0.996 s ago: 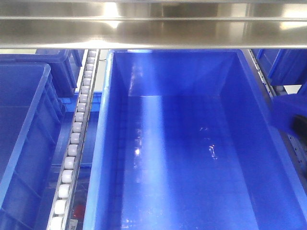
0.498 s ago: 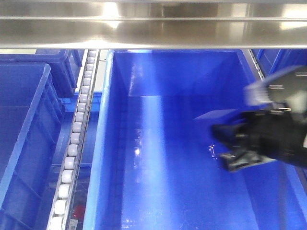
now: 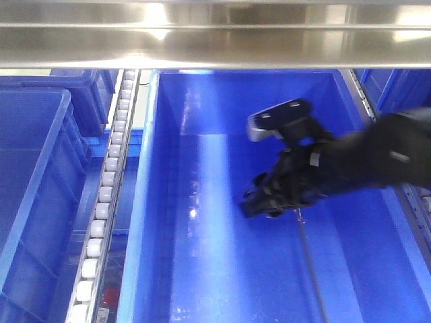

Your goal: Pour parts from conveyor to right shelf

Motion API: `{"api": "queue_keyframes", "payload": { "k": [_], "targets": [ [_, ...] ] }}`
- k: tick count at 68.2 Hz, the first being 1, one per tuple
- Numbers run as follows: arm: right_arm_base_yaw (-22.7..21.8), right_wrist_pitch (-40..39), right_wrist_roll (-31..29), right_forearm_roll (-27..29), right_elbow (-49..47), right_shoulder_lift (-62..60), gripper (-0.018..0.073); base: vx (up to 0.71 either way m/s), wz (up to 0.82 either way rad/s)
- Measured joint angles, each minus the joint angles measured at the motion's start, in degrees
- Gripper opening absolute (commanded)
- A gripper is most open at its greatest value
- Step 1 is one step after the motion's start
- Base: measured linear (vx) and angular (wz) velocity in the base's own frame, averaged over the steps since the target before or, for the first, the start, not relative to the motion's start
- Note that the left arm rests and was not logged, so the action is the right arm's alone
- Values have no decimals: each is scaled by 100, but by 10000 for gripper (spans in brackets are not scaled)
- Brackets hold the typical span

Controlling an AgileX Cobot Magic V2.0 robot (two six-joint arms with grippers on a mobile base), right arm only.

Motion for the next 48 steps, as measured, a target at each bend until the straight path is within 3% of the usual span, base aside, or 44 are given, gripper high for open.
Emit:
{"api": "queue_keyframes", "payload": {
  "k": [12, 23, 35, 48],
  "targets": [
    [0, 215, 442, -117, -489, 869, 59, 0, 0],
    [0, 354, 1151, -823, -830, 1381, 153, 0, 0],
    [0, 554, 1790, -1572, -1053, 1649, 333, 0, 0],
    [0, 723, 2046, -1726, -1146, 1739, 541, 0, 0]
  ]
}}
